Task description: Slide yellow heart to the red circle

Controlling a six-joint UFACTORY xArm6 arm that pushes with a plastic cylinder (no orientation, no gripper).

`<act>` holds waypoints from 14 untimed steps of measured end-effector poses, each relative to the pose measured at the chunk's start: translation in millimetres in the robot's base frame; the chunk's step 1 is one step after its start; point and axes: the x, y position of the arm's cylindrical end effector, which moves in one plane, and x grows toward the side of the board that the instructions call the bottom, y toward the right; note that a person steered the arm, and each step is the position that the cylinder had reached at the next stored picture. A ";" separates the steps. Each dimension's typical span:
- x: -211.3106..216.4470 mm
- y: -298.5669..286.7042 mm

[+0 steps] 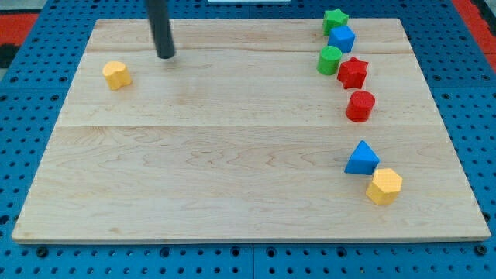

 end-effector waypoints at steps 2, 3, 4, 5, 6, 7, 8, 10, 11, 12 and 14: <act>36.1 -55.4; 26.5 -51.6; 19.9 -44.7; 11.6 -71.1; 0.0 -103.3; 39.9 -126.9; 56.6 -119.0; 78.9 -42.6; 78.2 4.5; 77.6 33.5; 78.9 117.6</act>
